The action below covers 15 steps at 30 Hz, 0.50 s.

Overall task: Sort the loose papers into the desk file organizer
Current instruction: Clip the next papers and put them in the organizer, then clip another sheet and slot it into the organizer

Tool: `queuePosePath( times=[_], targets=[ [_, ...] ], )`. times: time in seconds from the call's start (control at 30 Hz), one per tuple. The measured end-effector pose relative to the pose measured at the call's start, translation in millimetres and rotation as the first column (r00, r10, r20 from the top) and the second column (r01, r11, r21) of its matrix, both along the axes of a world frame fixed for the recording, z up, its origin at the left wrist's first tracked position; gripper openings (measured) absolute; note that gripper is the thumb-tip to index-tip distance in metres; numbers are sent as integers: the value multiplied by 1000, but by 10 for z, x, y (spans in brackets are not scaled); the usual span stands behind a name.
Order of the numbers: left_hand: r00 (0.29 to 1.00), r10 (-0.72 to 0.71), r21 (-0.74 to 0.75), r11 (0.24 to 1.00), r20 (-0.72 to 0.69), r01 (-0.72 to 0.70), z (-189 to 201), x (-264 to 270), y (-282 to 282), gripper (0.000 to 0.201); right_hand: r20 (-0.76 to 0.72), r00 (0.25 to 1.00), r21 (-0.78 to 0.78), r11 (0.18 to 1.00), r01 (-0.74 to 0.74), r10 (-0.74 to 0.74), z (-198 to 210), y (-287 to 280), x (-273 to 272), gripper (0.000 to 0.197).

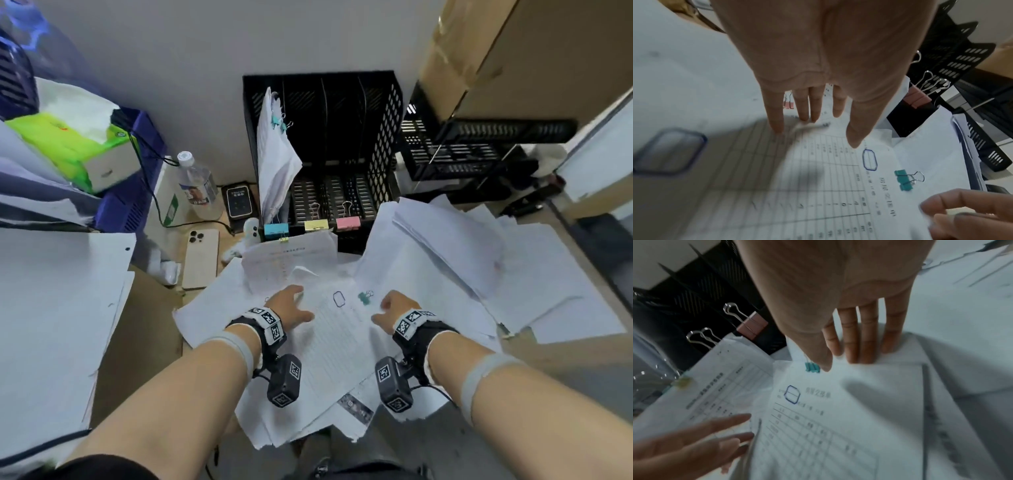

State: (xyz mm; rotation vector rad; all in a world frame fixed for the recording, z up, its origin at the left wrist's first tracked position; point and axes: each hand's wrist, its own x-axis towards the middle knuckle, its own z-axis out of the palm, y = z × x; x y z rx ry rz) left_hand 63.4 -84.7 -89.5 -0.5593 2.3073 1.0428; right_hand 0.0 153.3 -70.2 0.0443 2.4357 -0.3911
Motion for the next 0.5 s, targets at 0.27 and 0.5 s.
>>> queuePosePath(
  times=[0.27, 0.5],
  targets=[
    [998, -65, -44, 997, -24, 64, -93, 91, -25, 82, -35, 998, 15, 999, -49, 49, -218, -78, 147, 60],
    [997, -32, -21, 999, -67, 30, -105, 194, -94, 77, -69, 998, -66, 998, -3, -2, -349, -141, 148, 18]
  ],
)
